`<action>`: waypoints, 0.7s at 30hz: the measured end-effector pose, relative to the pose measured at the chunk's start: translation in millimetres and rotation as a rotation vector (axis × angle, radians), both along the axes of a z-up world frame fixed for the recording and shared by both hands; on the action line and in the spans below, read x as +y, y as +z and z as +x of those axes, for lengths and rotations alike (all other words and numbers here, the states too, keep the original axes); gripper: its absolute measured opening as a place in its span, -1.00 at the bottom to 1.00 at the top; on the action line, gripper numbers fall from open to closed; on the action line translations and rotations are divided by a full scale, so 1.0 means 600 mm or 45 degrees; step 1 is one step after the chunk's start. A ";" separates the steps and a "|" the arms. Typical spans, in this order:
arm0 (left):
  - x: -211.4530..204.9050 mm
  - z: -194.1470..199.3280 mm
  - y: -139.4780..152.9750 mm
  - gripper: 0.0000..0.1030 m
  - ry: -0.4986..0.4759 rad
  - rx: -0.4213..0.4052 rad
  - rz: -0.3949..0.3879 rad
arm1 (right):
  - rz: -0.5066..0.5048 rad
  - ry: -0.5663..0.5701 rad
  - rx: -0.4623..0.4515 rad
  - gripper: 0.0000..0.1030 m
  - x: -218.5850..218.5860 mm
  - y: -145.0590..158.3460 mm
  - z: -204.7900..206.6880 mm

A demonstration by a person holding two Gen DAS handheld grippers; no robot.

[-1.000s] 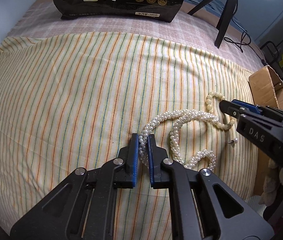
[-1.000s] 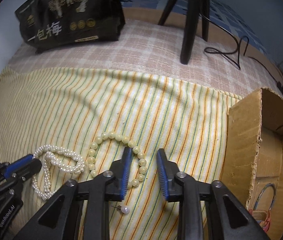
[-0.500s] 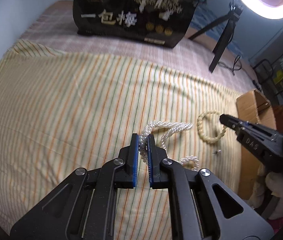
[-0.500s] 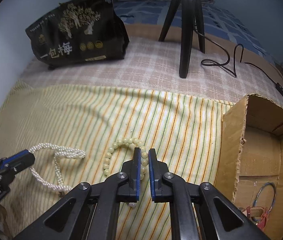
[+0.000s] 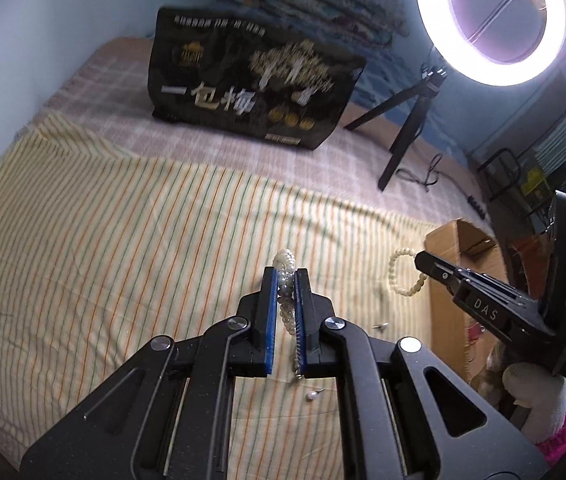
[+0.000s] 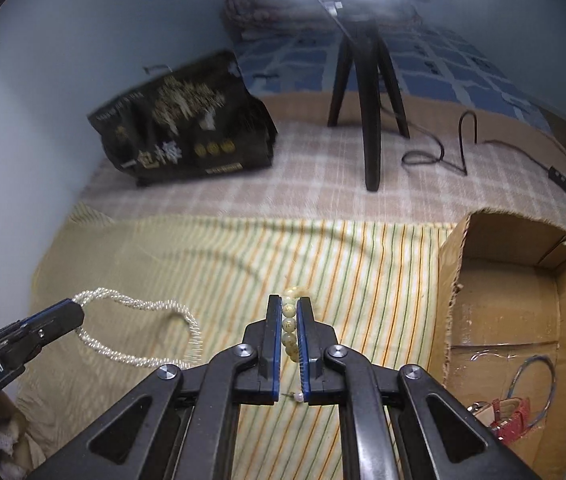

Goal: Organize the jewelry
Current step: 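Carry the pearl necklace with the left tool while the right tool carries the bracelet over the box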

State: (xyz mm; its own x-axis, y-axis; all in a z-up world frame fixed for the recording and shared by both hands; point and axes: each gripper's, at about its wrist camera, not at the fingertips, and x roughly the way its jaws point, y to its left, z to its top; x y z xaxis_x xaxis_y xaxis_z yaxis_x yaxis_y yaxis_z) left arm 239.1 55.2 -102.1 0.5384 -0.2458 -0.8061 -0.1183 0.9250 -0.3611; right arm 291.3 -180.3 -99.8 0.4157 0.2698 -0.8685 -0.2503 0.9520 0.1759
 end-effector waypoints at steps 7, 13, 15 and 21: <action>-0.007 -0.023 0.052 -0.89 -0.043 -0.088 0.003 | 0.026 0.016 -0.087 -0.92 -0.010 0.060 -0.027; -0.008 -0.038 0.088 -0.89 -0.051 -0.137 -0.021 | 0.004 0.022 -0.152 -0.92 -0.029 0.102 -0.063; -0.011 -0.042 0.100 -0.89 -0.053 -0.155 -0.029 | 0.010 0.012 -0.169 -0.92 -0.045 0.115 -0.077; -0.035 -0.052 0.136 -0.89 -0.079 -0.205 -0.049 | 0.033 -0.038 -0.199 -0.92 -0.110 0.139 -0.124</action>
State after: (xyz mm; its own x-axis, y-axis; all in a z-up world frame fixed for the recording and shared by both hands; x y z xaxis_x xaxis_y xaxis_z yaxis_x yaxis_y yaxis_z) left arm 207.7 34.4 -20.5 0.6423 -0.3119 -0.7002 0.0009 0.9138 -0.4062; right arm 216.7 -246.1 -16.4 0.5536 0.2769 -0.7854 -0.2483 0.9551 0.1618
